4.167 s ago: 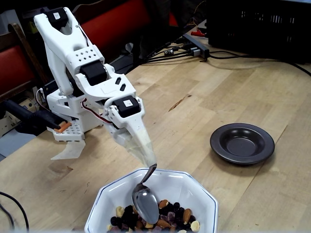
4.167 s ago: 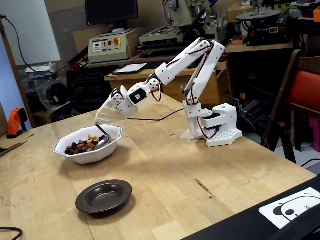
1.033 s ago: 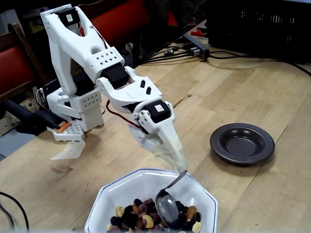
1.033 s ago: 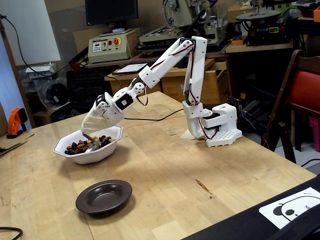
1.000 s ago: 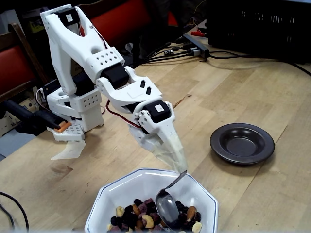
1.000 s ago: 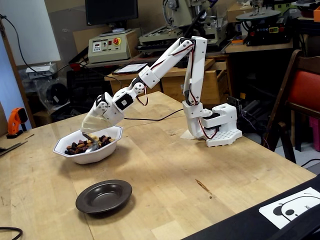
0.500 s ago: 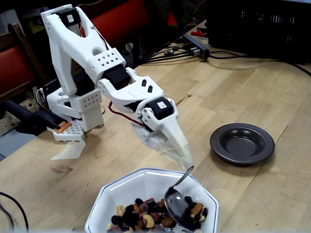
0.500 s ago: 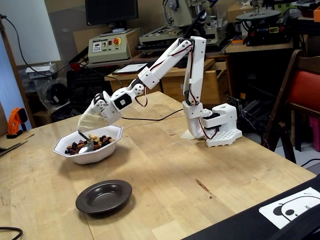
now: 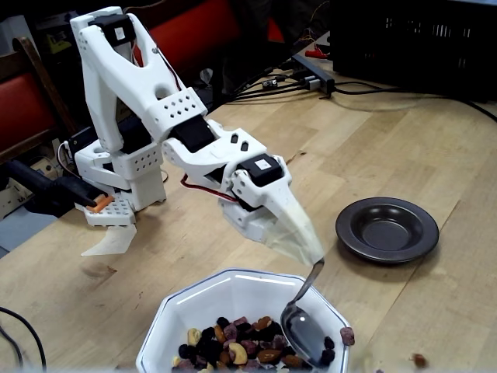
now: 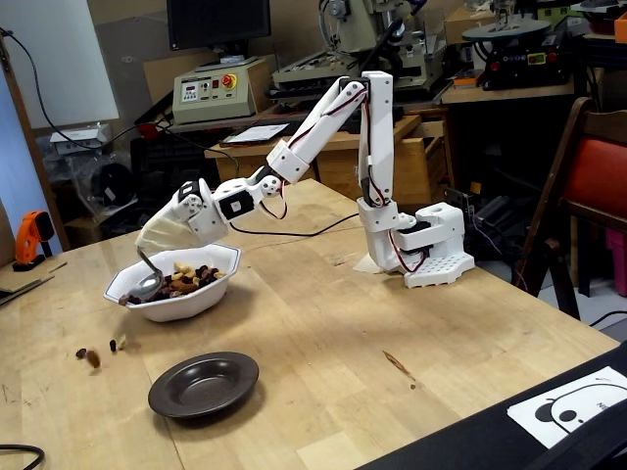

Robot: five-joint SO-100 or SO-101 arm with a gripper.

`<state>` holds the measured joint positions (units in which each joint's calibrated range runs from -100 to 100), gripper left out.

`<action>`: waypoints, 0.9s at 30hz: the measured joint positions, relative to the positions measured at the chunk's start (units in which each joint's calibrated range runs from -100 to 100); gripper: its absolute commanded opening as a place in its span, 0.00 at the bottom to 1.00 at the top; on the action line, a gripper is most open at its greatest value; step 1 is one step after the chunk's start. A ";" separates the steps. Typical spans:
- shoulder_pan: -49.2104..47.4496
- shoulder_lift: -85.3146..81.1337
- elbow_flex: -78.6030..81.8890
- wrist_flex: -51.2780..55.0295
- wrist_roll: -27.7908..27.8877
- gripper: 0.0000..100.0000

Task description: Use spoon to transfer food from the white bowl to brown plate

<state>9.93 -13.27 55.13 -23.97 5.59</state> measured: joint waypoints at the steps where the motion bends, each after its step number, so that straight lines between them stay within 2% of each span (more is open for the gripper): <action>1: 0.00 0.00 0.00 0.00 0.00 0.02; 5: 0.73 0.00 0.00 -0.08 -0.34 0.02; 13: 3.43 0.00 0.00 -0.16 -5.42 0.02; 27: 5.04 0.00 0.00 -0.16 -10.21 0.02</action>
<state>14.96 -13.27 55.13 -24.13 -4.62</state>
